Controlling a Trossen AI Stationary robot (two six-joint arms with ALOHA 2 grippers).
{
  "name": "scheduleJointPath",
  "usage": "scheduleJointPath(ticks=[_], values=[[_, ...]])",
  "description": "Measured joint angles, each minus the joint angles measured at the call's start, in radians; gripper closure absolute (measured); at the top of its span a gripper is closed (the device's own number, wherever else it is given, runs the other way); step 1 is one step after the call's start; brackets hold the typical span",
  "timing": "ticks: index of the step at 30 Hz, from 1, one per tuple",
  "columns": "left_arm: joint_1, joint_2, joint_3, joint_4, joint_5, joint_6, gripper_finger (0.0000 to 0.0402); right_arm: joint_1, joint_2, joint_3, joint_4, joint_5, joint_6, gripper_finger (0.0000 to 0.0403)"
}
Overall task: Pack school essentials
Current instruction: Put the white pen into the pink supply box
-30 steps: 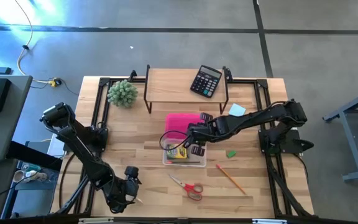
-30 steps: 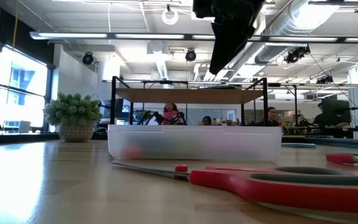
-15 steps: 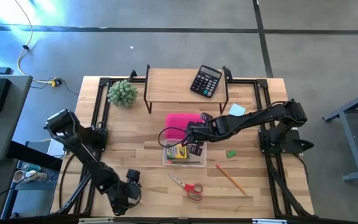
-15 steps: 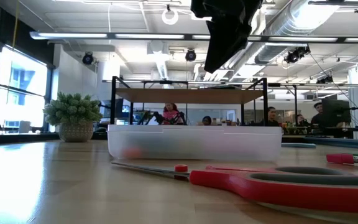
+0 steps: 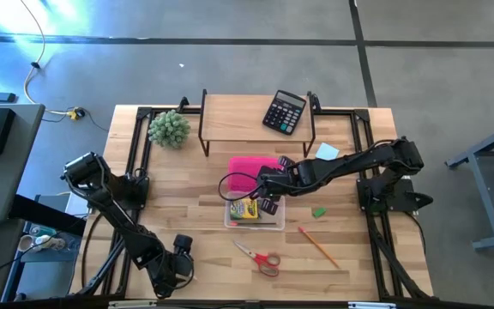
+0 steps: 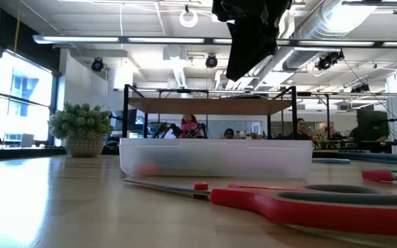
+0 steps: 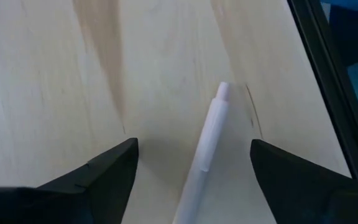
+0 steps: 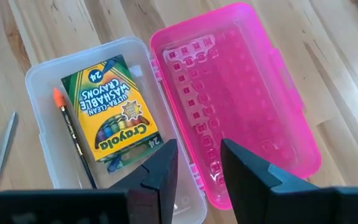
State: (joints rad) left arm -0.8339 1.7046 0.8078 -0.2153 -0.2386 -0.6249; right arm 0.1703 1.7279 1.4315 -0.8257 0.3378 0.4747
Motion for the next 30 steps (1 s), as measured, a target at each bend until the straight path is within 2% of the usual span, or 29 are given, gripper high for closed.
scheduleJointPath(ticks=[18,30], values=[[-0.006,0.0,0.0,0.004,-0.011,0.018,0.0208,0.0,0.0,0.0,0.0,0.0,0.017,0.0289],[-0.004,0.019,0.0,0.046,0.003,0.034,0.0225,0.0,0.0,0.0,-0.001,0.0,0.015,0.0289]])
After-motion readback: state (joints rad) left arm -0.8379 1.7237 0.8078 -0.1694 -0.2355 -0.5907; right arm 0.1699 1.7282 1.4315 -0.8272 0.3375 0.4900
